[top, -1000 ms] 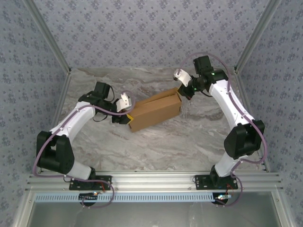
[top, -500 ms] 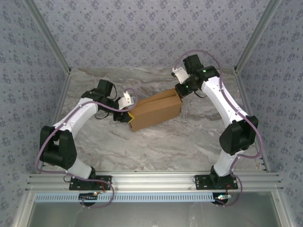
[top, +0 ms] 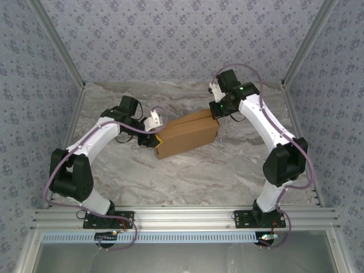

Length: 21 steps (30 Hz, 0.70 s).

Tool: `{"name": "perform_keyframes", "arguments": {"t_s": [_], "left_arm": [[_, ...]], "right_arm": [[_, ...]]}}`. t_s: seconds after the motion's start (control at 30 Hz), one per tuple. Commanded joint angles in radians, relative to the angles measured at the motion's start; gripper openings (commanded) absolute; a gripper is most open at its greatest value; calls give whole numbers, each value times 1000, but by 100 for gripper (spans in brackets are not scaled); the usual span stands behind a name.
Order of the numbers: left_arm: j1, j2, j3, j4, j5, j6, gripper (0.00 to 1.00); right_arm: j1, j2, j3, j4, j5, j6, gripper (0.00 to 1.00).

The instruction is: Fold the paper box

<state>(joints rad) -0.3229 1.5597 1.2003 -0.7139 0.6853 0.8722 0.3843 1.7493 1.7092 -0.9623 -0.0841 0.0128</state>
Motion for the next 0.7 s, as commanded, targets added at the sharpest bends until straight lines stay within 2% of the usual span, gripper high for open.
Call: {"name": "perform_keyframes", "arguments": {"t_s": [0.0, 0.67], "left_arm": [[4, 11, 20, 2, -46, -41, 37], [28, 16, 7, 13, -46, -54, 38]], "right_arm": [[16, -54, -49, 23, -7, 38, 1], [2, -201, -368, 293, 74, -10, 0]]}}
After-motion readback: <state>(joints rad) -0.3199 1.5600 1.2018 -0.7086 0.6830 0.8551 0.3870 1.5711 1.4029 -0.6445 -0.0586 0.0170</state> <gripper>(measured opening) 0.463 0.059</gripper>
